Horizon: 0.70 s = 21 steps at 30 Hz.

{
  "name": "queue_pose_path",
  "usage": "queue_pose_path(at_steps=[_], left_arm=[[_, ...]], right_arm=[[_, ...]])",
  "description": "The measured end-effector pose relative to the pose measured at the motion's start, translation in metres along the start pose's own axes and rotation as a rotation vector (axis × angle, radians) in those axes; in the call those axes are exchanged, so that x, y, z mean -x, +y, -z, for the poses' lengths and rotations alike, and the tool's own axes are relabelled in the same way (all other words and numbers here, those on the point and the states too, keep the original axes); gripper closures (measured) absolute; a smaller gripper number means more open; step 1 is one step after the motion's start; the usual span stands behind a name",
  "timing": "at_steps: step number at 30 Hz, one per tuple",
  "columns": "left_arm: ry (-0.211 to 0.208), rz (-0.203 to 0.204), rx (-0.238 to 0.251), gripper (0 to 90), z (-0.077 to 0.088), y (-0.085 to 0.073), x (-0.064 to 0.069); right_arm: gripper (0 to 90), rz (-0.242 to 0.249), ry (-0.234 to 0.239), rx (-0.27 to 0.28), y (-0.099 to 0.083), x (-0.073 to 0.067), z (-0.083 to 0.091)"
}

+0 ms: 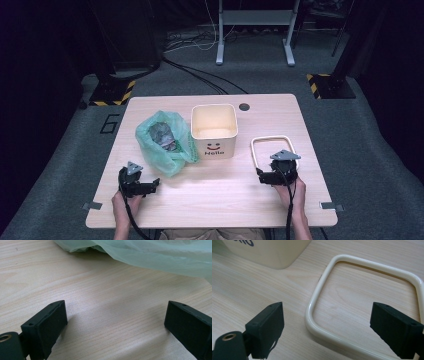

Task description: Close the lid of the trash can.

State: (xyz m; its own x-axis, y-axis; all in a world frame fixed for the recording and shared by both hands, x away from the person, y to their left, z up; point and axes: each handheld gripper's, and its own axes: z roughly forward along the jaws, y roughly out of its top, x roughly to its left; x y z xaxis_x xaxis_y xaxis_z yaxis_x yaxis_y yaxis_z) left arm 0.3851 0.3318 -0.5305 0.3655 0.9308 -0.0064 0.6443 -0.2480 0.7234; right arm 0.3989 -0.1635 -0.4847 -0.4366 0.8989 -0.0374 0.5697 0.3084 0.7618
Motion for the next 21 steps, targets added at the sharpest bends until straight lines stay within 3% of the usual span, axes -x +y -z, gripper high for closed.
queue_pose_path(at_steps=[12, 21], left_arm=[[-0.001, -0.001, 0.001, 4.4, 0.000, 0.000, 0.000], [-0.001, -0.001, 0.004, 4.9, 0.000, 0.000, 0.000]], right_arm=[[5.4, -0.007, -0.033, -0.010, 0.003, 0.015, -0.004], [2.0, -0.031, -0.048, -0.021, 0.003, 0.036, -0.011]])
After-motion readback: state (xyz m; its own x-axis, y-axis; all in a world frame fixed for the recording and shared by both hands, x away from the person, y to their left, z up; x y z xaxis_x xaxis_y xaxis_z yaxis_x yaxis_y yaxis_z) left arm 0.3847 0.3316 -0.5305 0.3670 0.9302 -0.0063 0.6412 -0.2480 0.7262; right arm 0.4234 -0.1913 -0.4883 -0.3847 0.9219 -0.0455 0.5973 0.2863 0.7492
